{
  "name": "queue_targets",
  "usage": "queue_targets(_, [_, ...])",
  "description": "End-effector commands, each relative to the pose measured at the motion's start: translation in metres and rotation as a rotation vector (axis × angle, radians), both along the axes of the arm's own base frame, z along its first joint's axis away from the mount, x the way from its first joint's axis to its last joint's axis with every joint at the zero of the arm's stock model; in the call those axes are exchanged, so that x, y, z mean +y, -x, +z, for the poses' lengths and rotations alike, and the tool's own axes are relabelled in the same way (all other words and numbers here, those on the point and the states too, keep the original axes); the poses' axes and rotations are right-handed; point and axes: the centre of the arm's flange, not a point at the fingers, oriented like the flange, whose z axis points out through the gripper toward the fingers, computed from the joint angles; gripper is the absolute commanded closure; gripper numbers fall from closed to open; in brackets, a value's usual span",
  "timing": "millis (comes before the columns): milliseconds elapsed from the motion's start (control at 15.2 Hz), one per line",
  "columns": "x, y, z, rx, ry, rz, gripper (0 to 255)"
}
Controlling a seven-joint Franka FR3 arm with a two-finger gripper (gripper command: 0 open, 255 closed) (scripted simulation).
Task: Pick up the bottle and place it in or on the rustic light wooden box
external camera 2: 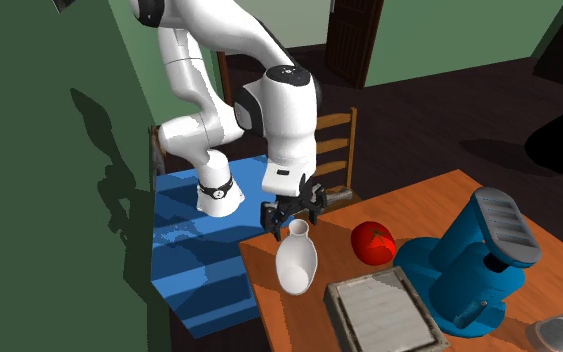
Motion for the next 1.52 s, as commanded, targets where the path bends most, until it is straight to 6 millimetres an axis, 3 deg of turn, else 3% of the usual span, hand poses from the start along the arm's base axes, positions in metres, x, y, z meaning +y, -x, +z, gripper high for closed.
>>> queue_targets(0, [0.0,0.0,-0.002,0.0,0.0,0.0,0])
queue_targets(330, [0.0,0.0,-0.002,0.0,0.0,0.0,0])
queue_targets(396, [0.0,0.0,-0.002,0.0,0.0,0.0,255])
queue_targets(990, [0.0,0.0,-0.002,0.0,0.0,0.0,255])
queue_targets(1452, [0.0,0.0,0.035,0.0,0.0,0.0,255])
